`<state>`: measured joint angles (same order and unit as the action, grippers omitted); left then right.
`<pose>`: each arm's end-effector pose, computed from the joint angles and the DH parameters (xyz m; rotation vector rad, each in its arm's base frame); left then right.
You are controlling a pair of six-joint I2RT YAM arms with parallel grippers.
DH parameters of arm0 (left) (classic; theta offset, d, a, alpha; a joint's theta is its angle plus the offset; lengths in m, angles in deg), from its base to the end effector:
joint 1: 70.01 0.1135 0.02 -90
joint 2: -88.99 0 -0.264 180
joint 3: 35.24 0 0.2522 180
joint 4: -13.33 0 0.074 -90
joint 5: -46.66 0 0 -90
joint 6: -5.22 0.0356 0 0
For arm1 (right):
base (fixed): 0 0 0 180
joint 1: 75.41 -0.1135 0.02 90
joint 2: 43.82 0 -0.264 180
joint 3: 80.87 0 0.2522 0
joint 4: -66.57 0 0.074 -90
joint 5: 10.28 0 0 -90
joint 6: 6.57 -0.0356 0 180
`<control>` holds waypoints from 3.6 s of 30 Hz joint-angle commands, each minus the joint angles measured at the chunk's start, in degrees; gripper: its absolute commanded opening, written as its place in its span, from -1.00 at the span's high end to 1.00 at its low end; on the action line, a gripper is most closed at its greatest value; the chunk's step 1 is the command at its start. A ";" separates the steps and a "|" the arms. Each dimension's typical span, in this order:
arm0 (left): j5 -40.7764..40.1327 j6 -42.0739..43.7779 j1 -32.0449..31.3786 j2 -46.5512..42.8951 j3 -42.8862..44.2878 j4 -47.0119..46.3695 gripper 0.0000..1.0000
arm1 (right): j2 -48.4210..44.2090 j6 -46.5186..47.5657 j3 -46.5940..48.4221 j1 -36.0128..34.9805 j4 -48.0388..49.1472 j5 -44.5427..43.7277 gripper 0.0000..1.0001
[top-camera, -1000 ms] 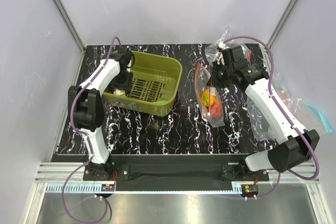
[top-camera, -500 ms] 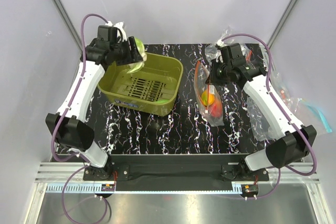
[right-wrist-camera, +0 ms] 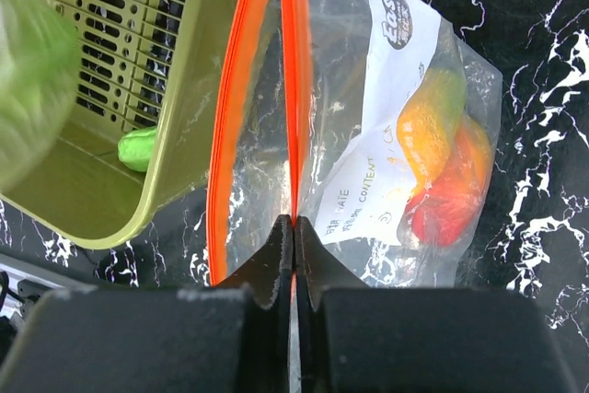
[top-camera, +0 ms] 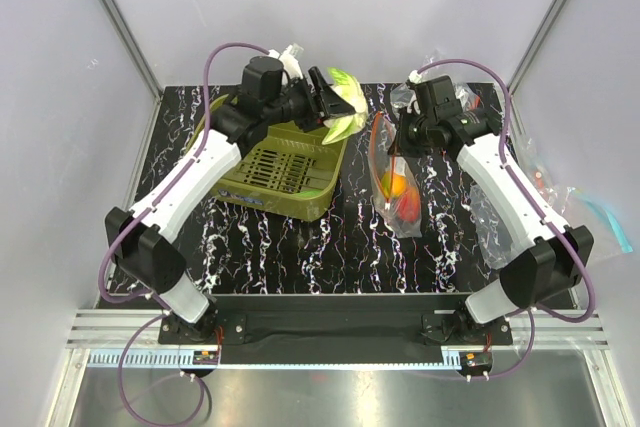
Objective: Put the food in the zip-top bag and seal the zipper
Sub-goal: Place the fake vegetable in the zipper food storage bag, then adjust the bin at the center of the board.
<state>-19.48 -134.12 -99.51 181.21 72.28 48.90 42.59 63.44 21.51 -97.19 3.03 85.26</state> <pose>0.3179 -0.1964 0.4069 -0.0574 2.1274 -1.2751 0.2957 0.1218 0.3656 -0.0841 2.4444 0.4489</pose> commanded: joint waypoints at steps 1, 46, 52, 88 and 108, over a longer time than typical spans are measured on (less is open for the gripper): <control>0.40 -4.01 -1.87 1.02 5.37 -0.99 0.11 | 0.77 -0.67 3.75 -0.10 0.56 -0.44 1.00; -2.23 -1.36 -13.04 21.06 20.33 21.71 -0.24 | -5.81 -2.07 -0.11 -0.19 4.69 0.88 1.00; -7.33 0.99 -13.22 20.11 24.19 24.60 -0.98 | -6.17 -2.16 -0.64 -0.10 4.16 0.09 1.00; -34.93 -19.73 7.17 -11.46 4.34 60.55 -0.98 | -8.10 -0.93 -4.95 0.42 2.23 -6.59 1.00; -36.87 -24.40 10.78 -1.26 -6.38 56.25 -0.81 | -9.68 -0.23 -4.77 0.34 1.44 -7.82 1.00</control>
<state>-54.28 -157.29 -89.26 180.36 67.16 104.26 35.45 62.26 16.44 -96.99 4.23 79.01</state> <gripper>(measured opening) 0.924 0.011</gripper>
